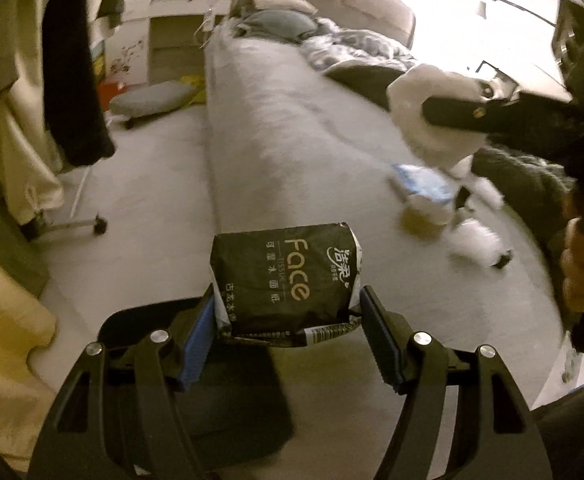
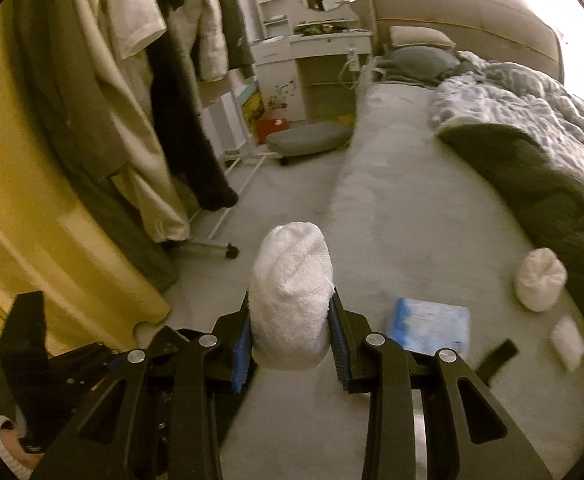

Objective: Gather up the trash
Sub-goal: 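Carry both items over the black bin and open the left tool to drop the packet, then open the right tool over the bin to drop the white tissue, then move both tools back toward the remaining items on the bed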

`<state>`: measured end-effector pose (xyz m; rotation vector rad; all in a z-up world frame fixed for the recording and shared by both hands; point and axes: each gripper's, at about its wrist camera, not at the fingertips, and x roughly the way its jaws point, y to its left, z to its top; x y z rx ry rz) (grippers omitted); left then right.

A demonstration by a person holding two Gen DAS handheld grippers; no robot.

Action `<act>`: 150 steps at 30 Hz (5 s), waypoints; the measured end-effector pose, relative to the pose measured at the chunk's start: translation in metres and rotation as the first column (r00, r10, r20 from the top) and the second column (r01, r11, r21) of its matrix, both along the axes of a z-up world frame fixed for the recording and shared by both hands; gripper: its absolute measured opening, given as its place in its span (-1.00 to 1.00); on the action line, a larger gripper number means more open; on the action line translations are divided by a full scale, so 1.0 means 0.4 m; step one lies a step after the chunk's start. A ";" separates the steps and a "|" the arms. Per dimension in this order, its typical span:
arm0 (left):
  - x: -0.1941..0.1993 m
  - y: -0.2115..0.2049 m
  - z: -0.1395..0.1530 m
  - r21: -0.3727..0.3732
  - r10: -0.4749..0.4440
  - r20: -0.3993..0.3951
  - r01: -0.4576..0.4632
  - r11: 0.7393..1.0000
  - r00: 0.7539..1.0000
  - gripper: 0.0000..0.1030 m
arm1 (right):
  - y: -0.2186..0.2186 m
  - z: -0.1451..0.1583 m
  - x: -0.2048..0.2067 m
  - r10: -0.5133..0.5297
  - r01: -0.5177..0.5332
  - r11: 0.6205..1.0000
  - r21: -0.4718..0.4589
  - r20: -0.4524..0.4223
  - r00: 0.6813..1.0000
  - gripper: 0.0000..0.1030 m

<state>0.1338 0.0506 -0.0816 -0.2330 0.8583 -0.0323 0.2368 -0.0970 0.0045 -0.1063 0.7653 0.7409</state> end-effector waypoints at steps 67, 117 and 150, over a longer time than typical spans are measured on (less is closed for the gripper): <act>-0.242 0.326 -0.002 0.006 0.154 -0.123 -0.154 0.988 0.980 0.28 | 0.474 -0.626 -0.131 0.025 -0.247 0.888 -0.387 -0.496 0.868 -0.33; 0.008 0.040 0.475 0.090 -0.115 0.263 0.094 0.991 0.958 0.62 | -0.076 -0.022 -0.079 -0.100 0.099 0.994 -0.043 -0.030 0.994 0.61; 0.259 -0.298 0.095 0.159 -0.366 0.060 0.353 0.922 0.929 0.70 | -0.574 -0.046 0.147 -0.411 0.411 0.912 -0.002 -0.006 0.911 0.75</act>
